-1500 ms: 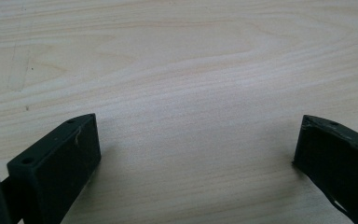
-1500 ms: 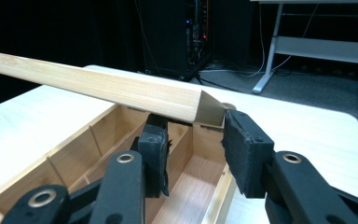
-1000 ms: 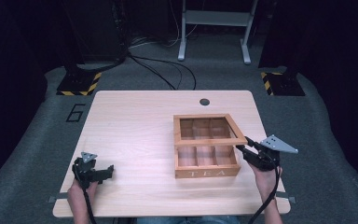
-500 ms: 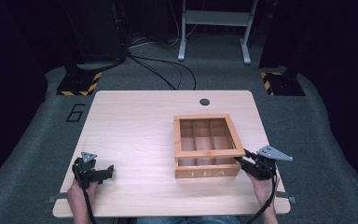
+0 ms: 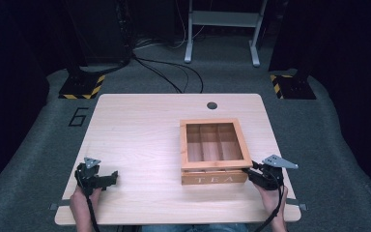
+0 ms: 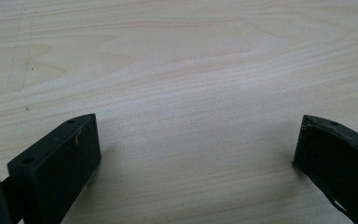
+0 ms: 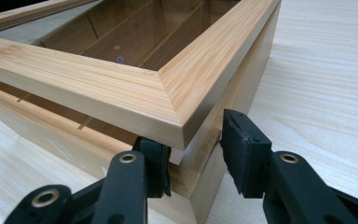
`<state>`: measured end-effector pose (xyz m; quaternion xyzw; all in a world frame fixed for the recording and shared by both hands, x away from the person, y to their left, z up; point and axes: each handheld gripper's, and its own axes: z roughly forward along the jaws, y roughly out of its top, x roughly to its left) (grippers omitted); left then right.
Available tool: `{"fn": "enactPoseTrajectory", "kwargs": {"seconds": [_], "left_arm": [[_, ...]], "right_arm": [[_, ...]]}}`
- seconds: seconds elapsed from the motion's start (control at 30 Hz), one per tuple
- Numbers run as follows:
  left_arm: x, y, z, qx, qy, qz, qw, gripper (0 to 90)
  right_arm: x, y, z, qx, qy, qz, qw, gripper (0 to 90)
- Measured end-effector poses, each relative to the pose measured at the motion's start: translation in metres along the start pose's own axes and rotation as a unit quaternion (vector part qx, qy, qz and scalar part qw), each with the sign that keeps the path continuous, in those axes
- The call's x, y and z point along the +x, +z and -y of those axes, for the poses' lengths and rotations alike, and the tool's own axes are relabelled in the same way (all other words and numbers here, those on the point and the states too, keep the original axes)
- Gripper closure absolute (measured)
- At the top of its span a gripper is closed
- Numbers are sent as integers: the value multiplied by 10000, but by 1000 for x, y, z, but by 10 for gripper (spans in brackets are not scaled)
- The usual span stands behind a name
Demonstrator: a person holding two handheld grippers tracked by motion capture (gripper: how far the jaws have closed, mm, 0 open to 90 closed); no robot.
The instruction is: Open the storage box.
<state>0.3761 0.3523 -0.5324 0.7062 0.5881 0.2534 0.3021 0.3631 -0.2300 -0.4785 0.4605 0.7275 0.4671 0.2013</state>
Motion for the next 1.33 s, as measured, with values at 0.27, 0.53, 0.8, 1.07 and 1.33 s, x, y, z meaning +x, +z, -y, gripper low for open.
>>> {"fn": "enactPoseTrajectory", "kwargs": {"seconds": [0.27, 0.53, 0.8, 1.07, 1.33], "left_arm": [[0, 0, 0, 0, -2, -2, 10000, 4], [0, 0, 0, 2, 2, -1, 10000, 4], [0, 0, 0, 2, -1, -2, 10000, 4], [0, 0, 0, -1, -7, -6, 10000, 4], [0, 0, 0, 0, -7, -8, 10000, 4]], "right_arm": [[-4, -4, -1, 64, 120, 73, 9999, 510], [-8, -18, 2, 404, 58, -17, 9992, 345], [-15, -22, 27, 715, -11, 12, 9974, 104], [-23, -17, 49, 901, -88, 372, 9952, 77], [-31, -15, 56, 919, -137, 559, 9941, 59]]}}
